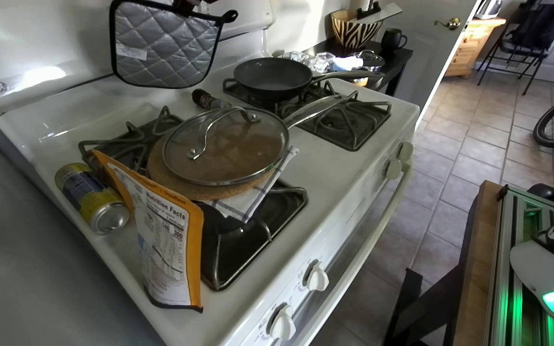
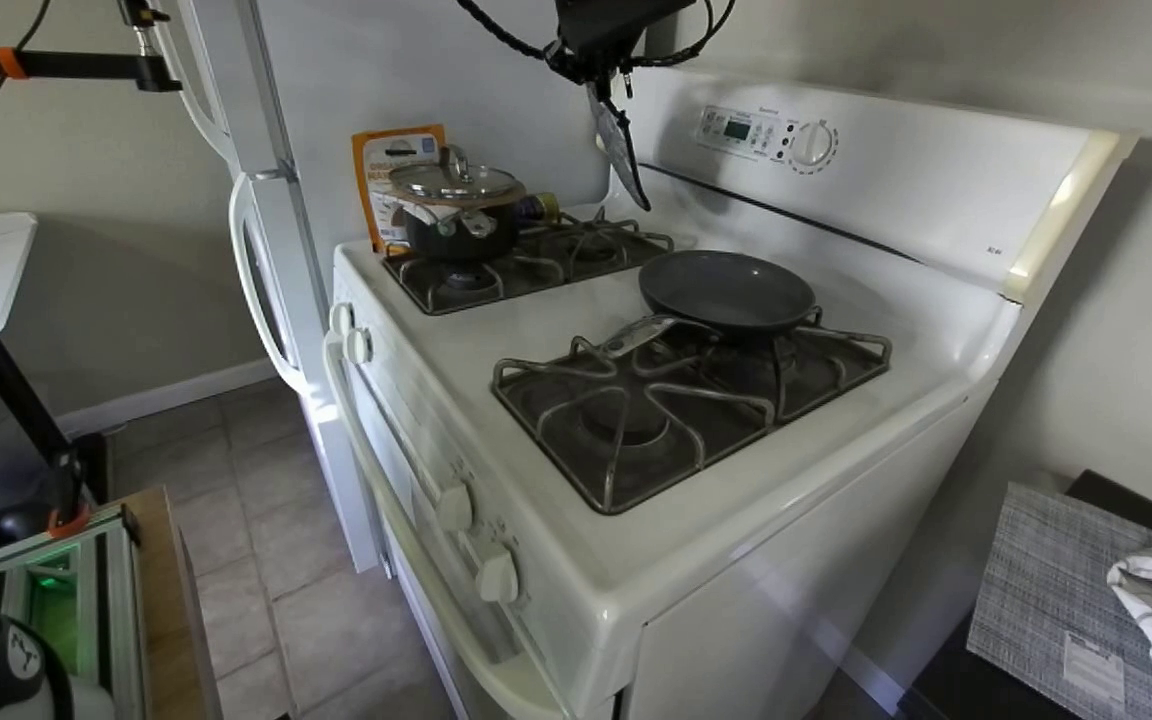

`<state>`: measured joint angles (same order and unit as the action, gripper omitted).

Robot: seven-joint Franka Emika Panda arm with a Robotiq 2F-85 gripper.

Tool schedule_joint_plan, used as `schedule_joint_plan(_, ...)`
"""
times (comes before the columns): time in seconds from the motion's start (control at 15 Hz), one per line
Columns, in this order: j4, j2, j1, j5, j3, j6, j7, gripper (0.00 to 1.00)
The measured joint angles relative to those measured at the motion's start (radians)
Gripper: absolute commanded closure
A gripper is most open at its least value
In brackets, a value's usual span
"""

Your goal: Move the black potholder from the black pan to the top left stove plate

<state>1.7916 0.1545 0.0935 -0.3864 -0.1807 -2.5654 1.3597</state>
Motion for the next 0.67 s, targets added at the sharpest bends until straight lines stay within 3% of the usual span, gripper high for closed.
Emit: schedule_joint_plan(0.67,-0.289,0.246,0.077,0.336,-0.027,0.046,-0.023,1.0)
